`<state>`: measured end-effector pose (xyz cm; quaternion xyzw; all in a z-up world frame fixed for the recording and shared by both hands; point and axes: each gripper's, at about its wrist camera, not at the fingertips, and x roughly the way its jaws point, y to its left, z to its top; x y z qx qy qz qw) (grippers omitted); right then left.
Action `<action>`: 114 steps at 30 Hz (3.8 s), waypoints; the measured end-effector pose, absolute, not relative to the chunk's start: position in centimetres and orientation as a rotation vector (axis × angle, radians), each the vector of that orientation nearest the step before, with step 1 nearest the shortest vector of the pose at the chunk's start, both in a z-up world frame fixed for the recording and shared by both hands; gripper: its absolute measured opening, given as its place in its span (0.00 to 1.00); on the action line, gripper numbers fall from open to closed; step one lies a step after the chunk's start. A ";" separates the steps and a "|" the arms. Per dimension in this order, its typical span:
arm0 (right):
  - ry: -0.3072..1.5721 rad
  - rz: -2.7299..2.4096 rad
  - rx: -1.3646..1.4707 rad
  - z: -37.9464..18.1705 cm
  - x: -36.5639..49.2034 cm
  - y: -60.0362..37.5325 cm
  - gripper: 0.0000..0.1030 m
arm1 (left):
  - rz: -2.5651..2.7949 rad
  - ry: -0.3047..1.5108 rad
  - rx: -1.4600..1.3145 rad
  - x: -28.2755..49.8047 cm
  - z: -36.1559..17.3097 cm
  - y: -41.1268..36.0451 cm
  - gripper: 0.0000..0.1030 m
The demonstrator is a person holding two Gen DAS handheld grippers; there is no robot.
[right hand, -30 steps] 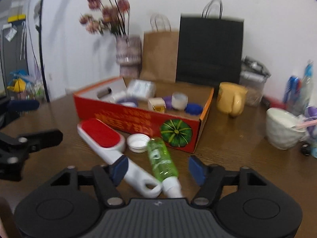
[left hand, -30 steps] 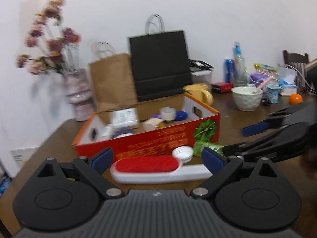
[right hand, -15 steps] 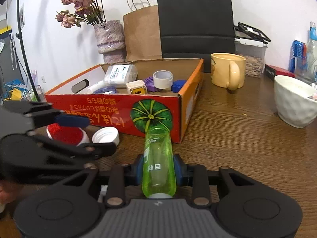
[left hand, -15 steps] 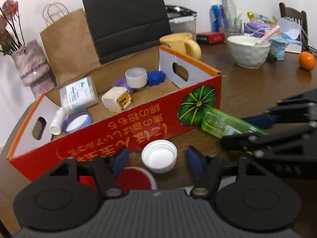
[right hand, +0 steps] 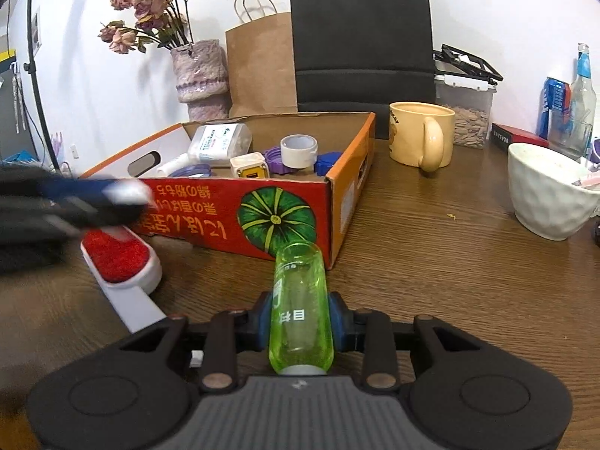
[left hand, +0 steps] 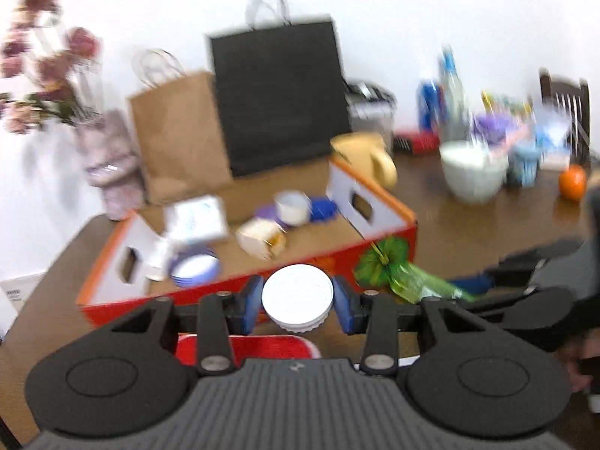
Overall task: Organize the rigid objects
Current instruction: 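Grasp the white bottle cap with the left tool while the right tool grasps the green bottle, then lower the white cap and green bottle into the red box and open both tools, then withdraw both tools from the box back over the table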
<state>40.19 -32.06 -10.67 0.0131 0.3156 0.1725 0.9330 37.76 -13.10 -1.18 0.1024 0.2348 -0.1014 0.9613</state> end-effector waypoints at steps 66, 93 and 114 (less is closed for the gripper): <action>0.616 0.248 -0.041 -1.1 49.5 -27.0 0.30 | -0.113 0.550 0.111 49.8 3.4 -1.3 0.40; 0.524 0.186 -0.181 2.6 47.3 -25.7 0.60 | 0.028 0.519 0.097 47.3 5.8 1.2 0.60; 0.066 0.255 0.023 -0.4 18.2 -24.3 0.96 | 0.031 0.090 0.006 19.5 3.8 2.8 0.78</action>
